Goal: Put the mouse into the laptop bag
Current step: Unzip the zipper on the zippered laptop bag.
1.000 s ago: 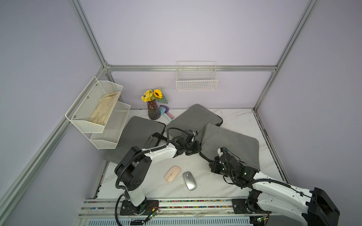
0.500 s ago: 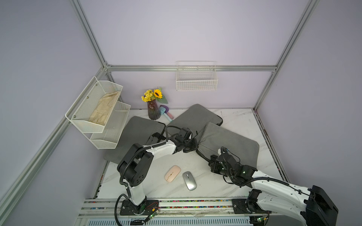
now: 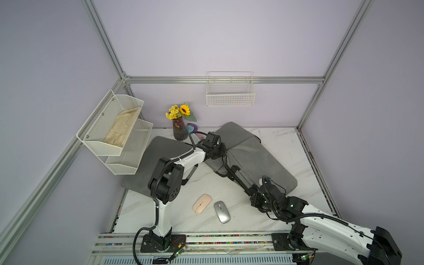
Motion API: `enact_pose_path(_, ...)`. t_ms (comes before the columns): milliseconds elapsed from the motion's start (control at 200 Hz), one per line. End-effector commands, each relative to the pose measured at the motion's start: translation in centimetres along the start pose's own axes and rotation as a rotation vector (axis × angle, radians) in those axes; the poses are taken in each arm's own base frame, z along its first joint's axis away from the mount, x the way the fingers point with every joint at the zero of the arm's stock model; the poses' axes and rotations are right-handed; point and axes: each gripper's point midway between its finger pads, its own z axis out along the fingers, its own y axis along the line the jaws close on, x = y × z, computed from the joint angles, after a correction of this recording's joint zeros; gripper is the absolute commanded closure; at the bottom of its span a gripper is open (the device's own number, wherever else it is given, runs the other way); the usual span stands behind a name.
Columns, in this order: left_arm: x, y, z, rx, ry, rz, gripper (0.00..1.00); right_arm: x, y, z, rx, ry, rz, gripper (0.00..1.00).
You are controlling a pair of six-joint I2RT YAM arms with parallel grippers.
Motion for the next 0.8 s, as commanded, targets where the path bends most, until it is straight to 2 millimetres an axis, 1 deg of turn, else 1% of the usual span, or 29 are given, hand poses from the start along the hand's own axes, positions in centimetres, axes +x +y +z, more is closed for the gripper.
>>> enact_pose_path(0, -8.2, -6.4, -2.8, 0.145, -0.224, 0.060, 0.84, 1.1, -1.7, -0.4, 0.050, 0.034, 0.015, 1.00)
enact_pose_path(50, -7.3, -8.1, -2.4, 0.171, -0.200, 0.088, 0.49, 0.6, -1.2, -0.7, 0.030, 0.017, 0.015, 1.00)
enact_pose_path(90, -6.2, -9.6, -2.2, 0.189, -0.185, 0.128, 0.29, 0.3, -0.8, -0.9, 0.015, 0.005, 0.019, 1.00)
enact_pose_path(125, -5.1, -10.7, -2.1, 0.188, -0.175, 0.164, 0.17, -0.1, -0.3, -1.1, 0.003, -0.010, 0.025, 1.00)
enact_pose_path(150, -4.5, -11.3, -2.1, 0.178, -0.173, 0.184, 0.10, -0.3, 0.0, -1.1, -0.003, -0.017, 0.027, 1.00)
enact_pose_path(205, -3.0, -12.1, -2.2, 0.160, -0.164, 0.220, 0.02, -1.0, 0.6, -1.3, -0.011, -0.035, 0.031, 1.00)
enact_pose_path(240, -2.0, -12.3, -2.4, 0.153, -0.149, 0.230, 0.00, -1.3, 0.9, -1.4, -0.015, -0.046, 0.034, 1.00)
enact_pose_path(295, -0.3, -11.9, -2.7, 0.139, -0.109, 0.213, 0.00, -1.7, 1.3, -1.2, -0.016, -0.056, 0.037, 1.00)
enact_pose_path(320, 0.4, -11.4, -2.9, 0.130, -0.091, 0.192, 0.00, -1.9, 1.3, -1.1, -0.009, -0.057, 0.038, 1.00)
enact_pose_path(330, 0.8, -11.2, -3.0, 0.126, -0.085, 0.182, 0.00, -2.1, 1.8, -1.1, -0.027, -0.068, 0.039, 1.00)
enact_pose_path(355, 1.6, -10.8, -3.4, 0.119, -0.071, 0.157, 0.00, -2.3, 2.0, -1.0, -0.032, -0.073, 0.040, 1.00)
enact_pose_path(420, 4.4, -9.3, -4.2, 0.100, -0.030, 0.109, 0.00, -2.8, 2.3, -0.5, -0.031, -0.077, 0.040, 1.00)
enact_pose_path(495, 6.9, -9.0, -5.7, 0.114, -0.025, 0.086, 0.00, -3.2, 2.7, 0.1, -0.033, -0.075, 0.040, 1.00)
enact_pose_path(525, 8.0, -8.4, -6.1, 0.106, -0.025, 0.076, 0.00, -3.4, 2.8, 0.3, -0.035, -0.074, 0.041, 1.00)
enact_pose_path(575, 9.6, -8.1, -6.9, 0.112, -0.025, 0.061, 0.00, -3.6, 3.0, 0.4, -0.036, -0.077, 0.039, 1.00)
enact_pose_path(585, 10.1, -7.7, -6.9, 0.108, -0.018, 0.058, 0.00, -3.7, 3.1, 0.4, -0.036, -0.079, 0.038, 1.00)
enact_pose_path(595, 10.1, -7.9, -7.1, 0.115, -0.020, 0.055, 0.00, -3.8, 3.1, 0.4, -0.036, -0.079, 0.038, 1.00)
enact_pose_path(645, 11.6, -7.4, -7.6, 0.117, -0.003, 0.040, 0.00, -4.0, 3.2, 0.3, -0.039, -0.086, 0.037, 1.00)
enact_pose_path(690, 12.4, -6.8, -7.9, 0.113, 0.002, 0.026, 0.00, -4.1, 3.3, 0.1, -0.045, -0.092, 0.037, 1.00)
enact_pose_path(695, 12.6, -6.5, -7.9, 0.106, 0.004, 0.023, 0.00, -4.1, 3.3, 0.1, -0.045, -0.093, 0.037, 1.00)
enact_pose_path(755, 13.6, -5.6, -8.1, 0.096, 0.003, -0.004, 0.00, -4.2, 3.4, -0.2, -0.058, -0.100, 0.037, 1.00)
enact_pose_path(795, 14.5, -5.4, -7.9, 0.115, 0.016, -0.024, 0.00, -4.2, 3.6, -0.3, -0.071, -0.100, 0.036, 1.00)
